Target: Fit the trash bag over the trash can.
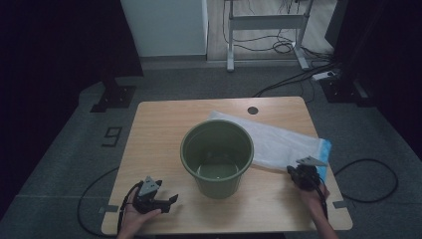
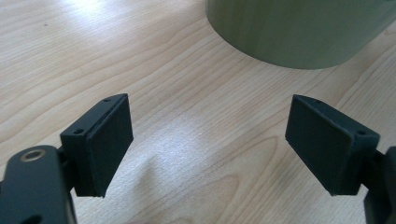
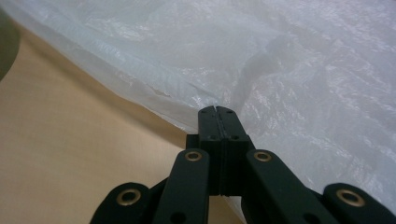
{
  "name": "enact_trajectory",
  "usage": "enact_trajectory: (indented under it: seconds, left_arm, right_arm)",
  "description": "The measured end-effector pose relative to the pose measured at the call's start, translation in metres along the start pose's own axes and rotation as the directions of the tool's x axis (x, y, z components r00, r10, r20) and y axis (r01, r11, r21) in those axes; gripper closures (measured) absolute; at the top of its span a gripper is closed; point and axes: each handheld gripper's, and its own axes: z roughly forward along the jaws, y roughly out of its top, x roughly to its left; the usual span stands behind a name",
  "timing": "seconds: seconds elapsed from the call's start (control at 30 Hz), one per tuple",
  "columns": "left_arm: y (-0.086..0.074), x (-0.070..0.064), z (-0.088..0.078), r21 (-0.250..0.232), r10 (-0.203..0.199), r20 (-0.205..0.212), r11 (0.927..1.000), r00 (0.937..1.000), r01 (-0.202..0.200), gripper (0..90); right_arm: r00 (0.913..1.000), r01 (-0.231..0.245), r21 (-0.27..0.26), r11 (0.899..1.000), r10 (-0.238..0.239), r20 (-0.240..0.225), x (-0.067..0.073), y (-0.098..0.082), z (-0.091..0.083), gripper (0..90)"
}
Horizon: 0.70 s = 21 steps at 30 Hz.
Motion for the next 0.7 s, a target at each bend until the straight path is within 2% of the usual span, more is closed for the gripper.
enact_trajectory:
  seconds: [0.07, 0.1, 0.2, 0.33, 0.37, 0.4, 0.43, 0.47, 0.5, 0.53, 0.57, 0.63, 0.67, 0.7]
  left_arm:
    - [0.000, -0.002, 0.002, 0.008, 0.006, 0.001, 0.9999, 1.0000, -0.006, 14.8]
    - [0.000, -0.002, 0.002, 0.008, 0.006, 0.001, 0.9999, 1.0000, -0.006, 14.8]
    - [0.000, -0.002, 0.003, 0.016, 0.008, -0.001, 0.9998, 1.0000, -0.008, 14.8]
    - [-0.001, -0.001, 0.002, 0.016, 0.005, -0.003, 0.9999, 1.0000, -0.005, 14.8]
    - [-0.001, 0.000, 0.001, 0.014, 0.004, -0.004, 0.9999, 1.0000, -0.004, 14.8]
    - [-0.001, 0.001, 0.001, 0.012, 0.004, -0.004, 0.9999, 1.0000, -0.004, 14.8]
    - [-0.001, 0.001, 0.001, 0.012, 0.004, -0.004, 0.9999, 1.0000, -0.004, 14.8]
    - [-0.001, 0.001, 0.000, 0.008, 0.001, -0.002, 1.0000, 1.0000, -0.001, 14.8]
    - [-0.002, 0.002, 0.000, 0.004, -0.004, 0.001, 1.0000, 1.0000, 0.004, 14.8]
    - [-0.001, 0.003, 0.000, -0.001, -0.011, 0.007, 0.9999, 0.9999, 0.011, 14.8]
    - [-0.001, 0.003, 0.000, -0.001, -0.011, 0.007, 0.9999, 0.9999, 0.011, 14.8]
    - [-0.001, 0.003, 0.000, 0.000, -0.012, 0.006, 0.9999, 0.9999, 0.012, 14.8]
    - [-0.001, 0.002, 0.000, 0.000, -0.010, 0.008, 0.9999, 0.9999, 0.010, 14.8]
    - [-0.001, 0.002, 0.000, 0.002, -0.008, 0.008, 1.0000, 0.9999, 0.008, 14.8]
  right_arm:
    - [0.9999, -0.004, -0.005, 1.000, 0.004, -0.014, -0.006, -0.019, -0.022, 88.9]
    - [0.9999, -0.004, -0.005, 1.000, 0.004, -0.014, -0.006, -0.019, -0.022, 88.9]
    - [0.9997, -0.004, 0.006, 1.000, 0.004, -0.025, -0.008, -0.039, -0.035, 88.8]
    - [0.9996, 0.000, 0.012, 1.000, 0.000, -0.028, -0.008, -0.046, -0.038, 88.5]
    - [0.9998, -0.001, 0.014, 1.000, 0.002, -0.019, -0.008, -0.046, -0.040, 82.7]
    - [0.9998, -0.015, 0.008, 1.000, 0.015, -0.015, -0.007, -0.046, -0.041, 71.8]
    - [0.9998, -0.015, 0.008, 1.000, 0.015, -0.015, -0.007, -0.046, -0.041, 71.8]
    - [0.9995, -0.032, -0.002, 0.999, 0.032, -0.001, -0.004, -0.045, -0.042, 59.3]
    - [0.9994, -0.029, -0.010, 1.000, 0.029, 0.019, 0.001, -0.042, -0.043, 52.0]
    - [1.0000, 0.001, -0.045, 0.999, -0.001, 0.003, 0.014, -0.035, -0.043, 41.3]
    - [1.0000, 0.001, -0.045, 0.999, -0.001, 0.003, 0.014, -0.035, -0.043, 41.3]
    - [0.9984, 0.032, -0.069, 0.997, -0.035, -0.045, 0.029, -0.023, -0.038, 36.5]
    - [0.9942, 0.074, -0.075, 0.994, -0.079, -0.072, 0.043, -0.009, -0.026, 31.8]
    - [0.9942, 0.074, -0.075, 0.994, -0.079, -0.072, 0.043, -0.009, -0.026, 31.8]
